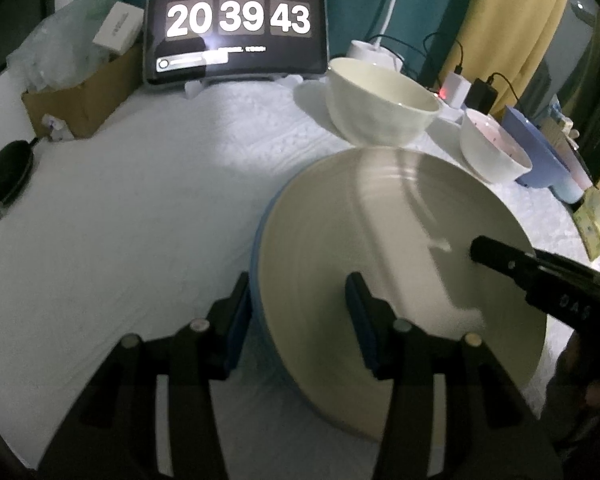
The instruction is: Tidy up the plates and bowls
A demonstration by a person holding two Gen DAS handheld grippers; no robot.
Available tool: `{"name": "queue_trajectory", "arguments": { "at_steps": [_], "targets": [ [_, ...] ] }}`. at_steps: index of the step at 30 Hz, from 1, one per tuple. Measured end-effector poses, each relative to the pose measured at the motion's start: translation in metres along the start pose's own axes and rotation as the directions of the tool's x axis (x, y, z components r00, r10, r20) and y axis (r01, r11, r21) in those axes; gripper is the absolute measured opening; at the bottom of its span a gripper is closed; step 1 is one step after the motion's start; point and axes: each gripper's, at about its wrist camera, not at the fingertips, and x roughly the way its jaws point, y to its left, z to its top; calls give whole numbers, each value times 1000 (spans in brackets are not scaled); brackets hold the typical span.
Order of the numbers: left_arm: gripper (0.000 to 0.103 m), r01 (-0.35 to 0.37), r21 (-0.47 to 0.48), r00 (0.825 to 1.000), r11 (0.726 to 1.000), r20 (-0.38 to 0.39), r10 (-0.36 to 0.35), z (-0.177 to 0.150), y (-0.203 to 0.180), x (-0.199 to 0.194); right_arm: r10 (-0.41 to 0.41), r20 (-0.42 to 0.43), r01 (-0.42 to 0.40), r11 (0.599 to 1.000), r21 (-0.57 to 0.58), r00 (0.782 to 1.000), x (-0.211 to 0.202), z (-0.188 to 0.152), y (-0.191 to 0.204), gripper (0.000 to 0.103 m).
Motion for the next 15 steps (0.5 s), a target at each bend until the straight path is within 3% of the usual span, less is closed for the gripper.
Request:
{"name": "queue_trajectory", "arguments": {
  "at_steps": [15],
  "targets": [
    [49,-64,18,991,998,120,62,2,-12,-35,-18,53,17,1000,21,998,-31,-6,-22,43]
  ]
}}
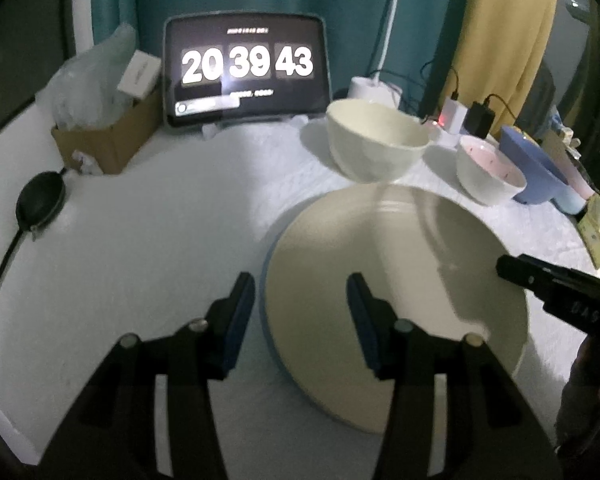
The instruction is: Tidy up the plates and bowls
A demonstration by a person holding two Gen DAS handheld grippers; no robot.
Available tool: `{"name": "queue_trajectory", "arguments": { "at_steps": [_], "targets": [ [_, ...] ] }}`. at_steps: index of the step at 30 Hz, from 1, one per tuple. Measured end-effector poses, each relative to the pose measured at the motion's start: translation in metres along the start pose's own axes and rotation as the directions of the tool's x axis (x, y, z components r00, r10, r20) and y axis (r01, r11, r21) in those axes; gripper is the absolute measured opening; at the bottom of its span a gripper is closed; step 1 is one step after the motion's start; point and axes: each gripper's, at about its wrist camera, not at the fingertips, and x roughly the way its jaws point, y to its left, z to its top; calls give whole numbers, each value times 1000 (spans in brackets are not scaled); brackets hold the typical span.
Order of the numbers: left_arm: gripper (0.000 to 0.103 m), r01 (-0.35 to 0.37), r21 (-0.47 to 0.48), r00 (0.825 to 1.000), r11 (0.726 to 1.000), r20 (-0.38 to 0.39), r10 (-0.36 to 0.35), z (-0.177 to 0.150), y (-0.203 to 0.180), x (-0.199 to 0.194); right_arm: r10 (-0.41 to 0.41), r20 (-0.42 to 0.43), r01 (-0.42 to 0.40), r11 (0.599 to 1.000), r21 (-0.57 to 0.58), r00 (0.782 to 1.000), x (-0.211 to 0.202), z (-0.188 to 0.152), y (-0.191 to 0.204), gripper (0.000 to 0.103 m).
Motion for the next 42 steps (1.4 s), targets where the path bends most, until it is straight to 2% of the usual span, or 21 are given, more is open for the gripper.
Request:
{"name": "queue_trajectory", "arguments": {
  "at_steps": [9,21,42],
  "targets": [
    [50,25,54,999,998,46,-28,3,-31,-19,-8,45,8,1000,17,999,-25,-7,-22,43],
    [50,62,128,995,990,65,-71,5,-83,-35,-30,104,23,997,71,994,-58,-13,-64,43],
    [50,150,257,982,955,70,-173,25,-182,-30,-127,172,96,980,175,977,-101,-11,-154,43]
  ]
}}
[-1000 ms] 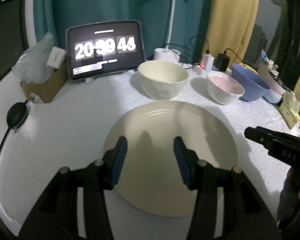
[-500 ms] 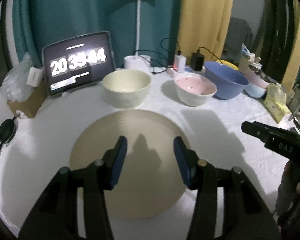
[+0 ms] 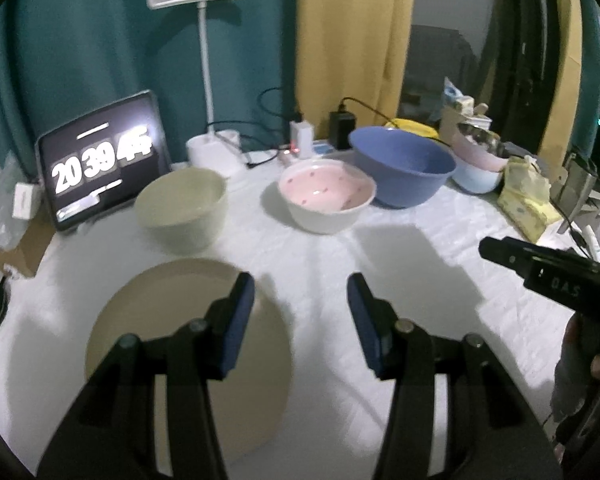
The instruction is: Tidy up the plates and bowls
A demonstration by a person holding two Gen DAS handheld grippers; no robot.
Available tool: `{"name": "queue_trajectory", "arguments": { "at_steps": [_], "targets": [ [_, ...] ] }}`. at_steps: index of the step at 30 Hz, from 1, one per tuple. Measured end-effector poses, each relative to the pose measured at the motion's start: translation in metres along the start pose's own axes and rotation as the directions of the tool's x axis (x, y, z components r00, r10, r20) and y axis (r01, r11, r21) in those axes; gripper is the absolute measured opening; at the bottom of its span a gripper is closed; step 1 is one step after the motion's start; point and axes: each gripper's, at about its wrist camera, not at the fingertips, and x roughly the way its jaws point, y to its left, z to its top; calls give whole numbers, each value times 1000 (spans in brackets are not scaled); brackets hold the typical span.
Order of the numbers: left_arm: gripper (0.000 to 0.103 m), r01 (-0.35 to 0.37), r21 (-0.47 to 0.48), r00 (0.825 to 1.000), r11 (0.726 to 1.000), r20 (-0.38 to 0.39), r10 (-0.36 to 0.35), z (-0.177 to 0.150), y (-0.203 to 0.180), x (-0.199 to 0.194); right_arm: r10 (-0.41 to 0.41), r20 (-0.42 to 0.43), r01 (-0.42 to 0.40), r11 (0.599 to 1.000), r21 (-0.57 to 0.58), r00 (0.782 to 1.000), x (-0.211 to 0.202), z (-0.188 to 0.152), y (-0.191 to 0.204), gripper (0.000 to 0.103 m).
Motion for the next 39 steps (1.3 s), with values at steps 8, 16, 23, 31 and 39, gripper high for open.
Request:
{"name": "queue_trajectory", "arguments": {
  "at_steps": [8,16,23,31,39],
  "targets": [
    [50,45,47,999,998,18,-46,27,-33,21,-43,16,43,999,17,999,0,18,-34,43],
    [50,99,48,995,994,18,-99,55,-56,48,-73,45,73,997,2,996,10,40,-54,43],
    [50,117,42,992,992,47,-119,74,-67,66,-75,68,76,997,-12,995,27,70,-58,43],
    [50,116,33,990,993,75,-118,85,-71,88,-68,65,69,998,-9,996,58,93,-60,43],
    [50,104,30,993,994,55,-105,87,-77,114,-66,35,66,998,9,997,92,98,-70,43]
  ]
}}
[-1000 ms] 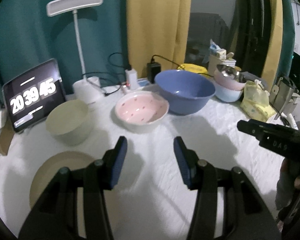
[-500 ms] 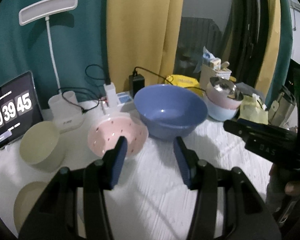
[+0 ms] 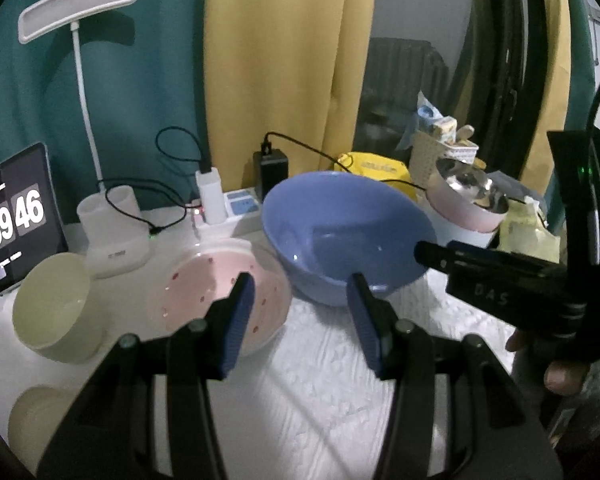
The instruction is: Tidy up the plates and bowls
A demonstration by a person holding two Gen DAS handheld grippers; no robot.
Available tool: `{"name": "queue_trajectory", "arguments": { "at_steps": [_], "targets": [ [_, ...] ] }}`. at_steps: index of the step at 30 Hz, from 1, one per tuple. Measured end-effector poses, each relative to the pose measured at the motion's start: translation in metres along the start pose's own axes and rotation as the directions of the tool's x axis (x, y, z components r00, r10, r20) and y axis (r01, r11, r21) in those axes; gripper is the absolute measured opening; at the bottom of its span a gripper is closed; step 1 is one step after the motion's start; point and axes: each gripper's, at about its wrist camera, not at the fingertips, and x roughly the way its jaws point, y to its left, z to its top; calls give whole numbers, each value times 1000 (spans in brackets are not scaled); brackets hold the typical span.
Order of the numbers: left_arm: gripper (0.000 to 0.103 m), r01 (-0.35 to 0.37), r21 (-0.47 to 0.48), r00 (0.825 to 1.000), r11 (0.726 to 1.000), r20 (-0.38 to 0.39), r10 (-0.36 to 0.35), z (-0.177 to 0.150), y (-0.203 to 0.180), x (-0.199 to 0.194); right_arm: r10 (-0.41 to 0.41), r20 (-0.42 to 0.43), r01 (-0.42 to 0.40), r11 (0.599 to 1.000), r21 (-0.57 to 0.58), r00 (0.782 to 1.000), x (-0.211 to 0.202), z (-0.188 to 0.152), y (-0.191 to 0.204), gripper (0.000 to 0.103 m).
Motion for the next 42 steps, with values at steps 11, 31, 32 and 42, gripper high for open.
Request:
{"name": "queue_trajectory", "arguments": {
  "at_steps": [11,31,32,42],
  "targets": [
    [50,1,12,999,1000,-53,0,-6,-12,32,4,-59,-3,1000,30,998,27,-14,-14,43],
    [29,-20,84,998,996,-58,25,-10,-28,48,49,-67,-46,998,46,997,36,-23,-24,22],
    [29,-21,83,998,996,-58,26,-10,-28,48,49,-61,-47,998,43,997,34,-23,-24,22],
    [29,-21,78,999,997,-39,24,-8,-30,31,41,-31,-40,999,19,999,20,-20,-20,21]
  ]
}}
